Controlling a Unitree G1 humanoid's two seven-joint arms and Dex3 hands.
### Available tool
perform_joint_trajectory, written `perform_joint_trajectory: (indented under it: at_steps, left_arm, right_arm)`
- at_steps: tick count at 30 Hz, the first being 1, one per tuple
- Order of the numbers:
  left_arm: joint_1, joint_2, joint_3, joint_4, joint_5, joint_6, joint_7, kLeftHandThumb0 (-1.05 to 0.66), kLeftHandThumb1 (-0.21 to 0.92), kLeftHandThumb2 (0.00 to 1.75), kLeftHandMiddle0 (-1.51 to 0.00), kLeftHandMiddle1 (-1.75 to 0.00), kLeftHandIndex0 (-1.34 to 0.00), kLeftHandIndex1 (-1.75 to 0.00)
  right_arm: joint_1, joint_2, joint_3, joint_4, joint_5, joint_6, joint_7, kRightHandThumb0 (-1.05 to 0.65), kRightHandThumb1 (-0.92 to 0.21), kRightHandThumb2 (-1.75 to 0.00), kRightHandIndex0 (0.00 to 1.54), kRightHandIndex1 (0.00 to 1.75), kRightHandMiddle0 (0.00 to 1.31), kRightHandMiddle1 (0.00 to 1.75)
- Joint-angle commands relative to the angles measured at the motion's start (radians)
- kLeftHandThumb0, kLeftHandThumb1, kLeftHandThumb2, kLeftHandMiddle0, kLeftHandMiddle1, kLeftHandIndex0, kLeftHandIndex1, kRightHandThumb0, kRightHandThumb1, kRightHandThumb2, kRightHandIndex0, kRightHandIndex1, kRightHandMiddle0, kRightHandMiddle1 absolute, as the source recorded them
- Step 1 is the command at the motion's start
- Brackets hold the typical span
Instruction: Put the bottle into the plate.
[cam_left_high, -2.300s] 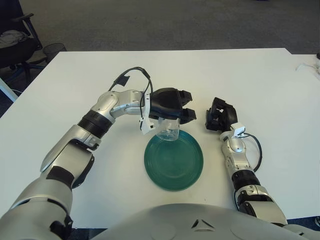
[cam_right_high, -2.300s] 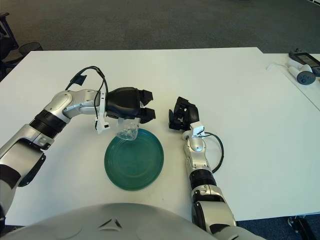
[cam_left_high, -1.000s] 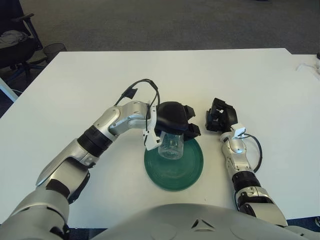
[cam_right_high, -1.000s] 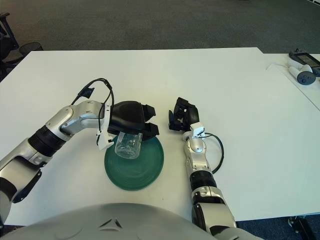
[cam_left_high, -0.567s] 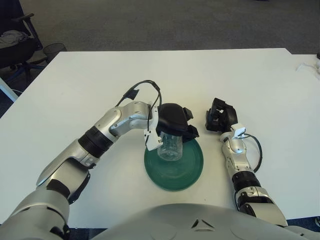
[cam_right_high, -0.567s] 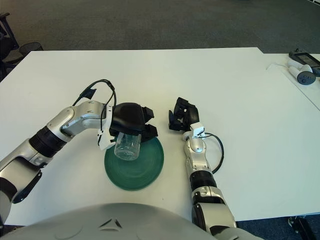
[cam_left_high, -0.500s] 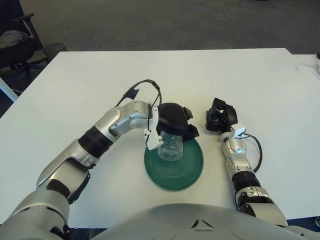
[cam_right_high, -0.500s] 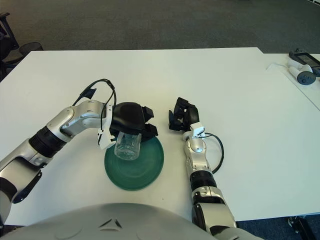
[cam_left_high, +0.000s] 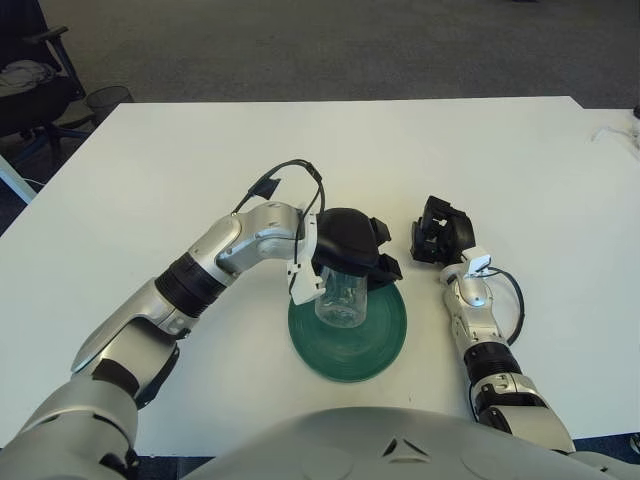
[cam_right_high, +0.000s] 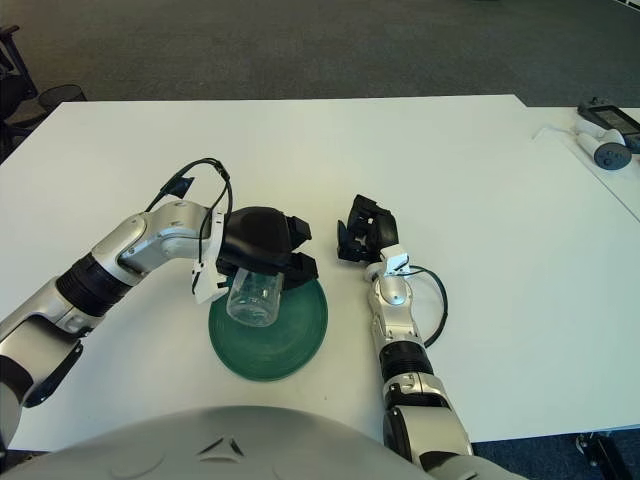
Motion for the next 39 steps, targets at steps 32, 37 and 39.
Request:
perform_joint_trajectory:
  at_steps: [32,37,39]
  left_arm:
    - [-0.131,0.044,-0.115,0.269,0.614,-0.115,0.857,-1.01,0.92,0.76,-0.02,0.00,0.00,0.00]
    - [-0.104,0.054,-0.104,0.253,0.603,-0.075,0.876,-0.98,0.92,0.66,0.00,0.00,0.00,0.00]
    - [-0.103,0.055,-0.108,0.253,0.608,-0.063,0.897,-0.97,0.92,0.62,0.00,0.00,0.00,0.00]
  right_arm:
    - [0.055,0.008,0.002,0.038,-0.002,0.036,0.000,-0.06,-0.24,-1.34,1.20,1.75,1.02,1.75]
    - [0.055,0.008,0.002,0.038,-0.002,0.036,0.000,-0.06,-0.24,-1.34,1.20,1.75,1.02,1.75]
    - [0.055,0.008,0.002,0.038,-0.002,0.036,0.000,-0.06,-0.24,-1.34,1.20,1.75,1.02,1.75]
